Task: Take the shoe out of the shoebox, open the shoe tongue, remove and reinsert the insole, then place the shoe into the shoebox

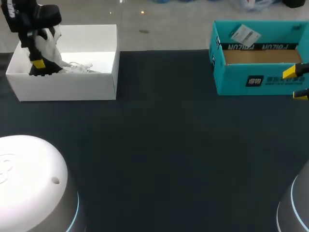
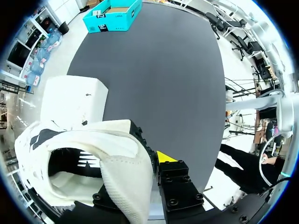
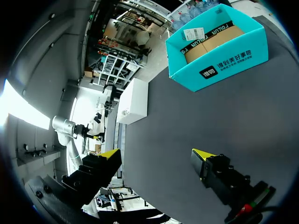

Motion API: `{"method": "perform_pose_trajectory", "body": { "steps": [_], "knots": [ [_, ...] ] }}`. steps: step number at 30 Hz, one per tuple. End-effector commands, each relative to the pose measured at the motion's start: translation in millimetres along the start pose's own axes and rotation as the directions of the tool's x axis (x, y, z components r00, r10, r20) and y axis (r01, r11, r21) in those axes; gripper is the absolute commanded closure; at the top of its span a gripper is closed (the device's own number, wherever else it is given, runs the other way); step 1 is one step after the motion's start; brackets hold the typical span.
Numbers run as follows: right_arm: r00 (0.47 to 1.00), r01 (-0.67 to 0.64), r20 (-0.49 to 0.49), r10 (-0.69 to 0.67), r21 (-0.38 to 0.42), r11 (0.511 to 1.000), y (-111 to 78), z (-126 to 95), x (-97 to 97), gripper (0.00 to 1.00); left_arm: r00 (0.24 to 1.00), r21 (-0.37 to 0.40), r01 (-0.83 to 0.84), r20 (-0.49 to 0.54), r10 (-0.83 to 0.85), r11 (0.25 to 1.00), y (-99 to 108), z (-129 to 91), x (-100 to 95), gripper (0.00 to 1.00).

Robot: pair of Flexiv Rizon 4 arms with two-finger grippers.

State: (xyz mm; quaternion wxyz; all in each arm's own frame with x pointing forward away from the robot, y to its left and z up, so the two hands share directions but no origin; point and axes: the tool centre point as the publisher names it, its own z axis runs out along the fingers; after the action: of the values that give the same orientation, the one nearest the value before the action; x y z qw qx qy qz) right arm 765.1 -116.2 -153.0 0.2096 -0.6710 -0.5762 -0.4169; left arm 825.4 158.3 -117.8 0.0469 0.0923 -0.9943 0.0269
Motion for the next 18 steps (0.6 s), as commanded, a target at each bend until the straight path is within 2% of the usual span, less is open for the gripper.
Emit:
{"method": "perform_pose_trajectory", "body": {
  "steps": [1,7,9,18],
  "knots": [
    [1.000,-0.001,0.003,0.001,-0.001,1.000,-0.5,1,0.4,0.00,1.000,0.054,-0.003,-0.023,0.004,0.999,23,-5,-16.6,1.00],
    [1.000,-0.001,0.003,0.001,-0.001,1.000,-0.5,1,0.4,0.00,0.999,0.027,0.005,-0.044,-0.003,1.000,26,0,-29.5,1.00],
    [1.000,-0.001,0.003,0.001,-0.001,1.000,-0.5,1,0.4,0.00,0.998,-0.009,0.014,-0.060,-0.015,1.000,26,4,-28.7,1.00],
    [1.000,-0.001,0.003,0.001,-0.001,1.000,-0.5,1,0.4,0.00,0.998,-0.009,0.014,-0.060,-0.015,1.000,26,4,-28.7,1.00]
  ]
}}
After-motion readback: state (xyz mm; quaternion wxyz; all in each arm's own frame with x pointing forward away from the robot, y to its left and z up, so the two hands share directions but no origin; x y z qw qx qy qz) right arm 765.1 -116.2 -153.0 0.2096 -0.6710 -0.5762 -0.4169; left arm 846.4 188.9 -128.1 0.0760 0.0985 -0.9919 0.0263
